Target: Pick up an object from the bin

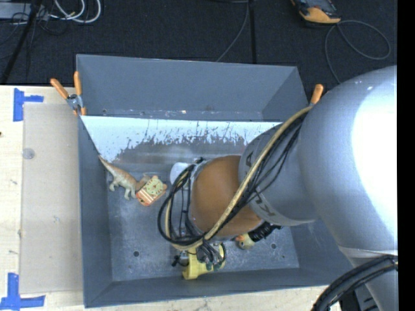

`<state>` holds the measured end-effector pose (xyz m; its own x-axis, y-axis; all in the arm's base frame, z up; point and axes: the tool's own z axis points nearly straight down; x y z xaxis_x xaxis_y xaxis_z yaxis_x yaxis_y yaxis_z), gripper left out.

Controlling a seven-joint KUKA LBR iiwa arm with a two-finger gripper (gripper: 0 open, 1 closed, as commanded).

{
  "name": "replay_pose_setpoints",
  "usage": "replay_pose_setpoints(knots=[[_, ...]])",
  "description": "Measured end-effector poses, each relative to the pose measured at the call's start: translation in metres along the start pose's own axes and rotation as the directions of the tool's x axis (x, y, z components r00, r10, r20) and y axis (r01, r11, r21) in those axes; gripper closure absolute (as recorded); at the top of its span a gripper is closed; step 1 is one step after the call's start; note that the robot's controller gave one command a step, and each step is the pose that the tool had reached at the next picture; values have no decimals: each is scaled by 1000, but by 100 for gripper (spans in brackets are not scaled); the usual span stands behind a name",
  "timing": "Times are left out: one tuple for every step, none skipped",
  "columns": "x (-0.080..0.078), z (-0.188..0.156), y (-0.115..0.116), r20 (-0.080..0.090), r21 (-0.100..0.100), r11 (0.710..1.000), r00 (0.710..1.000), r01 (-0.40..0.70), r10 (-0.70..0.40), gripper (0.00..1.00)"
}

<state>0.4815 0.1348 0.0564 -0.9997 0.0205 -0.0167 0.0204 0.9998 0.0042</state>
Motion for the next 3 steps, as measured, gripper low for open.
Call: replay_pose_setpoints(knots=[[1, -5, 0, -6, 2, 1000, 1000, 7, -7, 100], [5, -21, -1, -20, 5, 1000, 1000, 3, -3, 100], [5, -42, -1, -19, 5, 1000, 1000, 2, -1, 100]])
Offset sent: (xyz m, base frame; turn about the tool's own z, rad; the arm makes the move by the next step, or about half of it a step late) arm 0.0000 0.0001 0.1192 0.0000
